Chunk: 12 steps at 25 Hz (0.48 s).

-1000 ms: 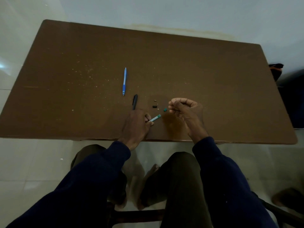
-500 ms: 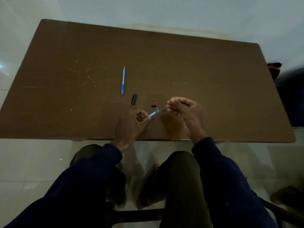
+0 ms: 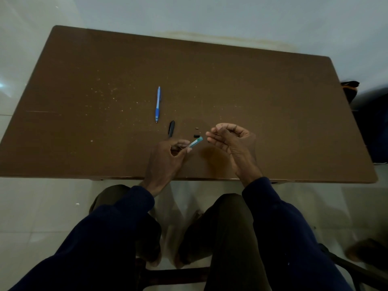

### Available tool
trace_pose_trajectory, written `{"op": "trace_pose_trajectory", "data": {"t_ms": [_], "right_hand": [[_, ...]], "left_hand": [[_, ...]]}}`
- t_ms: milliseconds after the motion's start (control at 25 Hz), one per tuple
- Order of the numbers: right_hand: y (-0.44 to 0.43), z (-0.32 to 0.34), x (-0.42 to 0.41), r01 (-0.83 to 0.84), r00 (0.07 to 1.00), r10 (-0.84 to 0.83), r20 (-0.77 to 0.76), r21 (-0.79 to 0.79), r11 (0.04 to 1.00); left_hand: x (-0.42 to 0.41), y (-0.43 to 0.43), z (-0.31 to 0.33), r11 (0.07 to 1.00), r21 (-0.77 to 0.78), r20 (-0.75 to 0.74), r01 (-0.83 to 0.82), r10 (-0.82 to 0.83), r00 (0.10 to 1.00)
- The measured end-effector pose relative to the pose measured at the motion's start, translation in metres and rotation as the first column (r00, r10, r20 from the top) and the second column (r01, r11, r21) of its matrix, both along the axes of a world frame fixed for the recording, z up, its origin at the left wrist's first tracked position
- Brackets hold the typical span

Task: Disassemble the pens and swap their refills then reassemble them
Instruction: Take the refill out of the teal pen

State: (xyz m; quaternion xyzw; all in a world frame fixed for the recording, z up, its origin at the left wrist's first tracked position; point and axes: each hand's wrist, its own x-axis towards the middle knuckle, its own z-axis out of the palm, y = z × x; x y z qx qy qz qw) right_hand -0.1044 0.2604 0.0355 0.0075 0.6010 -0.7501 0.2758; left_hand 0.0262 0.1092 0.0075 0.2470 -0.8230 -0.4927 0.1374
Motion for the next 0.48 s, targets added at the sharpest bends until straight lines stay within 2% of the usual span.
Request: {"op": "trace_pose_trajectory", "data": {"t_ms": [480], "right_hand": [[-0.0058,0.0035,0.0044,0.018,1.0,-0.018,-0.021,0.023,1.0]], "left_hand": [[-0.0003,-0.0036,-0.0019,1.0,-0.01,-0.013,-0.007,0.007,1.0]]}}
